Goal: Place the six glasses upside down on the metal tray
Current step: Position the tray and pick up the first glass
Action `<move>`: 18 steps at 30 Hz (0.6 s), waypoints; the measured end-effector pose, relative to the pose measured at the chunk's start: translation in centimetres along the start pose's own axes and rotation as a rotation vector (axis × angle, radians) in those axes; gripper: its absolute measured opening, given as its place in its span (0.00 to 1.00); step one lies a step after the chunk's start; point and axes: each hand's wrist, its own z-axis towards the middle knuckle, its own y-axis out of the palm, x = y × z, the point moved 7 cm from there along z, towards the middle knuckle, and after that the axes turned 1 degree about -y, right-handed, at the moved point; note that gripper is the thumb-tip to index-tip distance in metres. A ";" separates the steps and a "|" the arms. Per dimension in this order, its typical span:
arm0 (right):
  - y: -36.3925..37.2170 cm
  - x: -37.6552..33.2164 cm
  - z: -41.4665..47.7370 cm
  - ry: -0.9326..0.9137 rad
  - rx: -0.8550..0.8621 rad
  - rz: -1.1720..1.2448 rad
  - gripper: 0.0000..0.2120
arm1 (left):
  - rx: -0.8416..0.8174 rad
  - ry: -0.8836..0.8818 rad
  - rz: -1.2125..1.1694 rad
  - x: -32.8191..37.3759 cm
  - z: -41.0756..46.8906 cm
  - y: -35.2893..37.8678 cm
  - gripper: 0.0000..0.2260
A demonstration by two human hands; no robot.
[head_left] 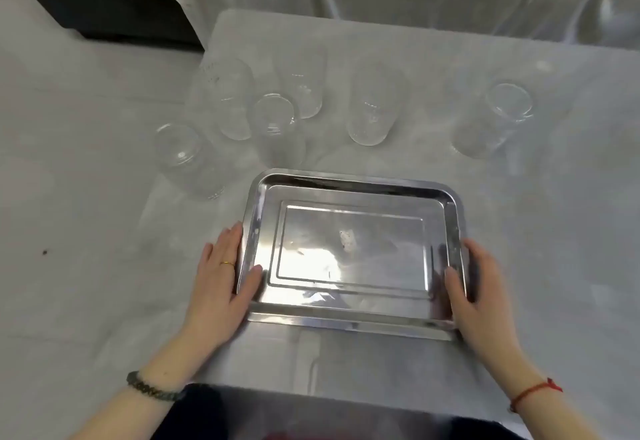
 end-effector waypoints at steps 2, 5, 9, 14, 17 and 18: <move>0.2 0.6 -0.1 -0.061 0.071 -0.012 0.20 | 0.110 0.101 0.088 0.0 0.1 0.1 0.30; 0.6 1.4 -0.1 -0.113 0.102 0.012 0.21 | 0.186 0.192 0.095 -0.4 0.1 0.6 0.29; 0.8 1.6 0.0 -0.162 0.118 0.006 0.19 | 0.249 0.245 0.114 -0.8 0.2 0.8 0.32; 0.9 1.0 -0.1 -0.199 0.114 -0.001 0.20 | 0.233 0.218 0.114 -0.8 0.2 1.0 0.35; 0.5 0.6 -0.2 -0.213 0.134 -0.005 0.20 | 0.235 0.200 0.128 -1.1 0.3 1.1 0.36; 0.4 0.5 -0.3 -0.216 0.137 -0.003 0.19 | 0.234 0.195 0.111 -1.1 0.3 1.0 0.36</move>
